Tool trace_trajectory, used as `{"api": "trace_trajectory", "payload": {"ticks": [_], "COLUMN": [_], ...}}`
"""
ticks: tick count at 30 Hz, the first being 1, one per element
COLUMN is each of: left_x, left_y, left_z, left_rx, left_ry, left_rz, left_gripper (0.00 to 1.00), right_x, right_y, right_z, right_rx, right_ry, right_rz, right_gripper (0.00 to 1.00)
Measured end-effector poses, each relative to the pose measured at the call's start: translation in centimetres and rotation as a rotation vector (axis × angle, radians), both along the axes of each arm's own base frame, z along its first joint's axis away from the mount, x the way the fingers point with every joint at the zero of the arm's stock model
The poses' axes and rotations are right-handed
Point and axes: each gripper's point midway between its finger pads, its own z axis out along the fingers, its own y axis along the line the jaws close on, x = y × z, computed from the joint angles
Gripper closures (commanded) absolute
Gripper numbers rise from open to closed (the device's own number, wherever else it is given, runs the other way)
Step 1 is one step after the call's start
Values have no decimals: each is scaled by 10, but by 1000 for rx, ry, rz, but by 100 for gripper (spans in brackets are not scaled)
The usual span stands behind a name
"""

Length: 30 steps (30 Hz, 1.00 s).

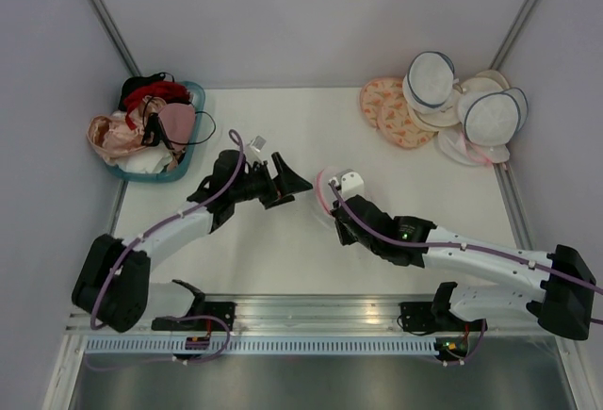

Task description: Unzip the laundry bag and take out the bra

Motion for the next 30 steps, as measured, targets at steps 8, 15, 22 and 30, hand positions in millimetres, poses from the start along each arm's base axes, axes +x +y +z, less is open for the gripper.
{"api": "trace_trajectory", "payload": {"ticks": [8, 15, 22, 30], "left_x": [-61, -82, -84, -78], "left_y": [12, -21, -24, -24], "left_z": [24, 10, 4, -8], "left_rx": [-107, -95, -50, -24], "left_ry": [-4, 77, 88, 90], "left_rz": [27, -71, -45, -23], "left_gripper": [1, 9, 55, 98], "right_x": [-24, -33, -33, -32], "right_y": [48, 66, 66, 65], "right_z": [-5, -9, -3, 3], "right_rx": [162, 198, 212, 226], "right_ry": [89, 128, 120, 105], "right_rz": [207, 285, 289, 285], "right_gripper": [100, 100, 100, 100]}}
